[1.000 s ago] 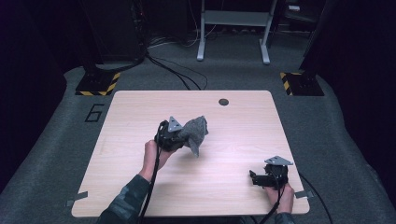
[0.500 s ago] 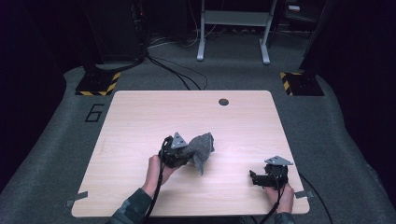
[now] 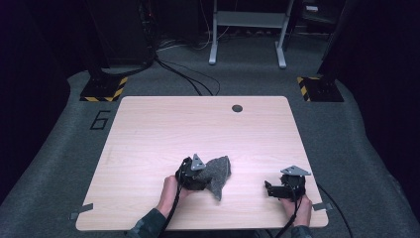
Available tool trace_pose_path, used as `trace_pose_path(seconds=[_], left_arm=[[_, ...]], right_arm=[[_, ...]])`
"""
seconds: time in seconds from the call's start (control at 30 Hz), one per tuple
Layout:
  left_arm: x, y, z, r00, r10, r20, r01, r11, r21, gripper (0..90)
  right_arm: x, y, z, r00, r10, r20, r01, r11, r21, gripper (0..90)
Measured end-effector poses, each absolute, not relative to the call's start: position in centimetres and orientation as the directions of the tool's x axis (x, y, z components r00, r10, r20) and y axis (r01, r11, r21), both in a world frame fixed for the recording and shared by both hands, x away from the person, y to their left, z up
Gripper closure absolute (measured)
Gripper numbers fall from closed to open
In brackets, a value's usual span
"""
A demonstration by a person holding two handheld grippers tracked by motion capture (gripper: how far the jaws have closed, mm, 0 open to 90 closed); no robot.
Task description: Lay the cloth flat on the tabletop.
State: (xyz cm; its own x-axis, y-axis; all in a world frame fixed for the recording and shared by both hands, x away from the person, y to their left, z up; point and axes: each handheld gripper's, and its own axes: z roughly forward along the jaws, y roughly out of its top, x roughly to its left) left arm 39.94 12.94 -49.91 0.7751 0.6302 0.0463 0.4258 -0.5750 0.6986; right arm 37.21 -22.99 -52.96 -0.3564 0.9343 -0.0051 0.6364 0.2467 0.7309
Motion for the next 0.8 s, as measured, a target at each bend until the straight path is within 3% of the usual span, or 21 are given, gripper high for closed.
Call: trace_pose_path(seconds=[0.17,0.5,0.8], left_arm=[[38.9,13.5,-48.5,0.760,0.647,0.066,0.405,-0.551,0.730,21.4],[34.7,12.7,-46.8,0.797,0.595,0.102,0.330,-0.571,0.751,20.4],[33.3,9.2,-48.8,0.848,0.524,0.084,0.309,-0.616,0.724,21.3]], right_arm=[[37.2,-23.0,-53.0,-0.356,0.934,-0.005,0.636,0.246,0.731,4.9],[37.2,-23.0,-53.0,-0.354,0.935,-0.003,0.638,0.244,0.731,4.9],[37.2,-23.0,-53.0,-0.354,0.935,-0.002,0.638,0.243,0.730,5.0]])
